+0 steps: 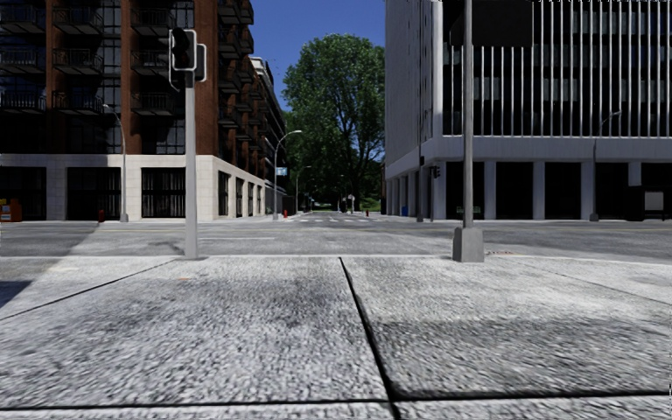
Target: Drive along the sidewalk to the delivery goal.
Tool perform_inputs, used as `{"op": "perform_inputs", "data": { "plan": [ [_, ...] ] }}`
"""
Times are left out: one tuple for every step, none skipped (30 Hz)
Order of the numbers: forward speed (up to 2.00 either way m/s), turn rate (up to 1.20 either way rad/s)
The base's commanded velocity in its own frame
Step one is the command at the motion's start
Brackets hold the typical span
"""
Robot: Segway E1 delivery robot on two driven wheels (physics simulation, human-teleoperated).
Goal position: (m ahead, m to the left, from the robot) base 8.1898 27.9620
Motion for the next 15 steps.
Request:
{"op": "perform_inputs", "data": {
  "plan": [
    [1.46,0.28],
    [1.46,0.28],
    [1.46,0.28],
    [1.46,0.28],
    [1.46,0.28],
    [1.46,0.28],
    [1.46,0.29],
    [1.46,0.32],
    [1.46,0.33],
    [1.46,0.34],
    [1.47,0.34],
    [1.48,0.34],
    [1.52,0.34],
    [1.54,0.34],
    [1.55,0.35]
  ]
}}
